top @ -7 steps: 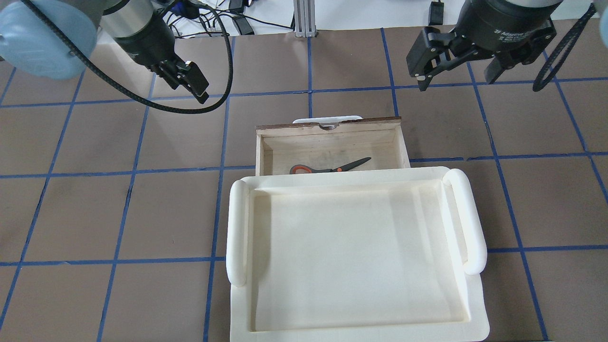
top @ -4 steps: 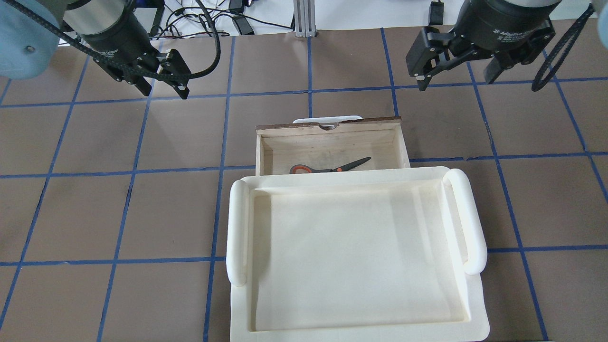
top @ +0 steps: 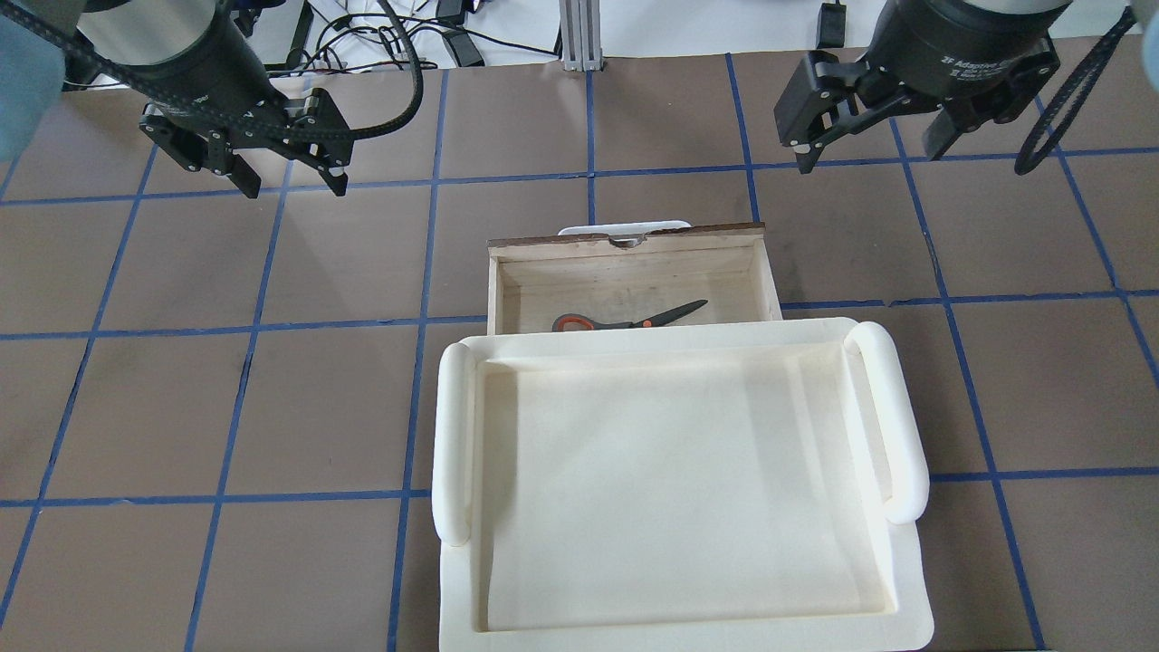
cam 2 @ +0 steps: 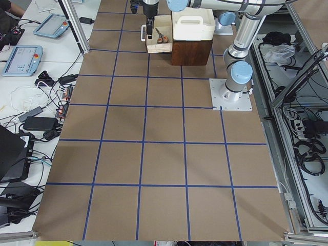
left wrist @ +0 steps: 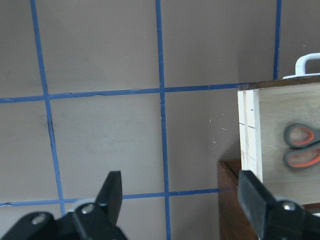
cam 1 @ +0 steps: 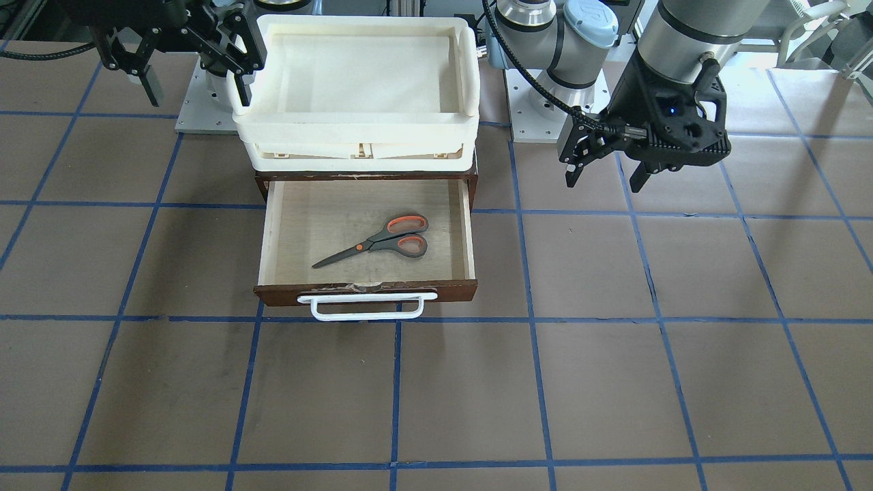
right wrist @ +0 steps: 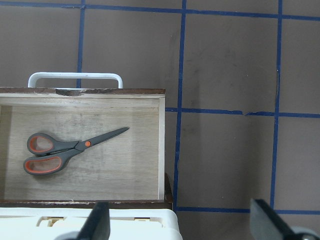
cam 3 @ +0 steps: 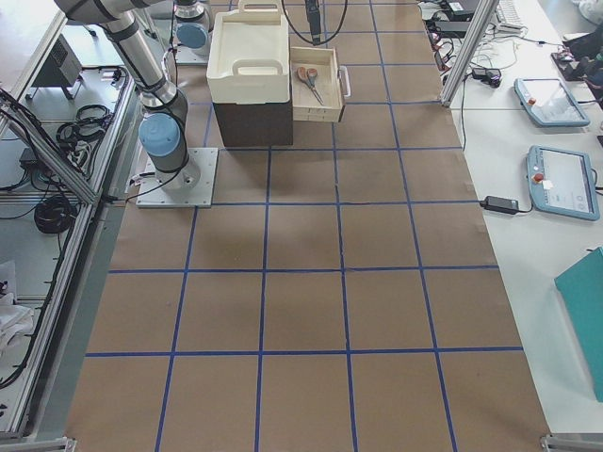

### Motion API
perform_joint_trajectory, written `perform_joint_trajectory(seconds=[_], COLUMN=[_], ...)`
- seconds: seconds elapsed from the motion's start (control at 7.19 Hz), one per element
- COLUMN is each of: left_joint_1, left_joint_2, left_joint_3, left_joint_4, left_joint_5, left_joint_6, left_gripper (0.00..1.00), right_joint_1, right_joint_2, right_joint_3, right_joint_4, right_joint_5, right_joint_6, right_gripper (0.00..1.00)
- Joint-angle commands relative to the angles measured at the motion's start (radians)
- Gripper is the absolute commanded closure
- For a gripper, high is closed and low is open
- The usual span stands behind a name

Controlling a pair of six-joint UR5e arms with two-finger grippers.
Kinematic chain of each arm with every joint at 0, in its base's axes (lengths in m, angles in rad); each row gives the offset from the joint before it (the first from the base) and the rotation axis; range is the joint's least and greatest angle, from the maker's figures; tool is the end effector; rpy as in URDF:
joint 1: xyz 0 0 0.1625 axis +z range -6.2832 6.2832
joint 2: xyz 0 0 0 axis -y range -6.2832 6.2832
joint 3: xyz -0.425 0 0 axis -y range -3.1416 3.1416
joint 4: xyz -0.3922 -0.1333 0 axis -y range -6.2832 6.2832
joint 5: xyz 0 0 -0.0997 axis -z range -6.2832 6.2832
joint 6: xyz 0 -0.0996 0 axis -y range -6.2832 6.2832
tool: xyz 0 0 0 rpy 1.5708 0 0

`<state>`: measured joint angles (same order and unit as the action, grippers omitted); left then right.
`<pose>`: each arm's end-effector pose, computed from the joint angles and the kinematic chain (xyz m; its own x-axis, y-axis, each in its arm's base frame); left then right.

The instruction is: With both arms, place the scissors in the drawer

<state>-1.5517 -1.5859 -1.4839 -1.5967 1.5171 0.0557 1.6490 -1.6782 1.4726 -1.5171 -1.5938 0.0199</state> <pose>-0.1290 -0.5043 0.5208 -0.9979 0.0390 0.0510 0.0365 0.9981 -0.0488 0.1659 -0.4404 0.5818 -0.9983 -0.0550 0.0197 -0.0574 0.9868 -0.1517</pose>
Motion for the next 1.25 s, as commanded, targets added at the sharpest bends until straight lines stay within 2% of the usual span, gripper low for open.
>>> perform_joint_trajectory(seconds=[0.0,0.14,0.97,1.11], left_joint_1=[-0.007,-0.002,0.007,0.007], left_joint_2=[0.035,0.052,0.075,0.081], left_joint_3=[-0.007,-0.009,-0.022,-0.039], left_joint_4=[-0.011,-0.012,-0.011,-0.011], left_joint_5=[-0.028,-0.023,-0.005,-0.005], left_joint_6=[0.003,0.003,0.003,0.001], left_gripper=[0.09,0.01,0.00,0.00], right_joint_1=[0.000,0.000,0.000,0.000], right_joint_2=[0.000,0.000,0.008,0.020], right_joint_3=[0.000,0.000,0.005,0.047], right_joint_4=[0.000,0.000,0.003,0.006], right_joint_5=[0.000,0.000,0.000,-0.003], right_joint_6=[0.000,0.000,-0.003,0.003], right_gripper=[0.00,0.00,0.00,0.00])
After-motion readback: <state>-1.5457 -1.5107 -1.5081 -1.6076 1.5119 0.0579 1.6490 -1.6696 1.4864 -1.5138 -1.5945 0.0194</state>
